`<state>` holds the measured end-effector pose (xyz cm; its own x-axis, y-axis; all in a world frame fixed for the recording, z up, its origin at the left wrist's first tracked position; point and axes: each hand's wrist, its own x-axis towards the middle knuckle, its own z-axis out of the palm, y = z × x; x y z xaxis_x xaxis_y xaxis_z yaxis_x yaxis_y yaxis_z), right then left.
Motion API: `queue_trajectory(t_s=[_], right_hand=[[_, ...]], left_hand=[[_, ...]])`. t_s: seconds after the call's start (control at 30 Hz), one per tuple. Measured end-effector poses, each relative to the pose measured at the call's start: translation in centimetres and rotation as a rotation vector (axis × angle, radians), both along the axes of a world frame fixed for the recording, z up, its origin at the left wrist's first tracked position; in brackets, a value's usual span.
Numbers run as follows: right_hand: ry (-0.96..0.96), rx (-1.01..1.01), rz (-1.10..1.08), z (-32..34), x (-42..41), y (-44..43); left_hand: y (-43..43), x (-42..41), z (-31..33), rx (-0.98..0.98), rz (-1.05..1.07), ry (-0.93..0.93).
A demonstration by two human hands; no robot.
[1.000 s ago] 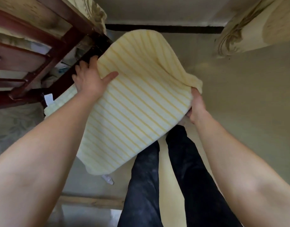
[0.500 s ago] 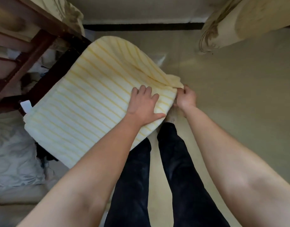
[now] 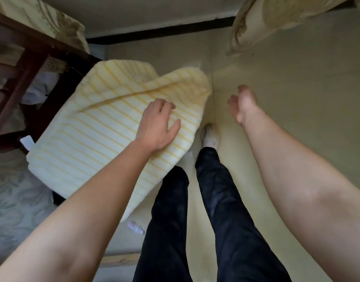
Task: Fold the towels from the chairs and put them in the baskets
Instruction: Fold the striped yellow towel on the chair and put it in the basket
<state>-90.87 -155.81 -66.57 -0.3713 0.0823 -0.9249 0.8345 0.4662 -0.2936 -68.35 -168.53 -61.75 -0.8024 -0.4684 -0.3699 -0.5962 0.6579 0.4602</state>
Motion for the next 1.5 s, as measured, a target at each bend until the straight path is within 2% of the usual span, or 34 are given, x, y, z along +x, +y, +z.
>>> queue_trajectory(t_s=[0.07, 0.13, 0.23, 0.37, 0.5, 0.6, 0.67, 0.8, 0.97, 1.17, 1.37, 1.5], right_hand=[[-0.052, 0.053, 0.165, 0.7, 3.0, 0.1], [-0.116, 0.069, 0.235, 1.5, 6.4, 0.2], [-0.202, 0.103, 0.177, 3.2, 12.0, 0.5], [-0.348, 0.097, 0.078, 5.2, 19.2, 1.4], [-0.442, -0.141, 0.111, 6.9, 23.9, 1.9], [-0.421, -0.215, 0.098, 7.0, 25.2, 2.2], [-0.461, -0.287, 0.093, 7.0, 25.6, 2.3], [-0.498, -0.277, 0.106, 6.4, 25.2, 2.3], [-0.528, -0.310, 0.175, 7.5, 23.4, 1.8], [-0.384, -0.302, 0.224, 11.0, 20.7, 0.6], [-0.170, -0.366, 0.201, 16.8, 15.8, -2.6], [-0.021, -0.463, 0.270, 22.3, 12.5, -6.7]], left_hand=[[-1.4, 0.8, 1.3, -0.059, 0.139, 0.053], [-3.2, 2.2, 2.1, -0.180, 0.235, -0.004], [-6.1, 5.7, 3.0, -0.271, 0.447, -0.194], [-9.8, 10.8, 3.8, -0.209, 0.684, -0.386], [-12.8, 14.9, 3.6, 0.001, 0.653, -0.591], [-13.5, 16.1, 3.3, 0.005, 0.510, -0.616], [-14.1, 16.5, 3.1, 0.021, 0.488, -0.608], [-15.5, 16.6, 3.5, 0.268, 0.675, -0.499], [-16.4, 16.9, 5.0, 0.447, 0.725, -0.486], [-13.9, 17.0, 6.8, 0.876, 0.964, -0.293], [-11.9, 17.3, 10.8, 1.192, 1.241, 0.067], [-10.2, 18.3, 15.5, 1.248, 1.485, 0.428]])
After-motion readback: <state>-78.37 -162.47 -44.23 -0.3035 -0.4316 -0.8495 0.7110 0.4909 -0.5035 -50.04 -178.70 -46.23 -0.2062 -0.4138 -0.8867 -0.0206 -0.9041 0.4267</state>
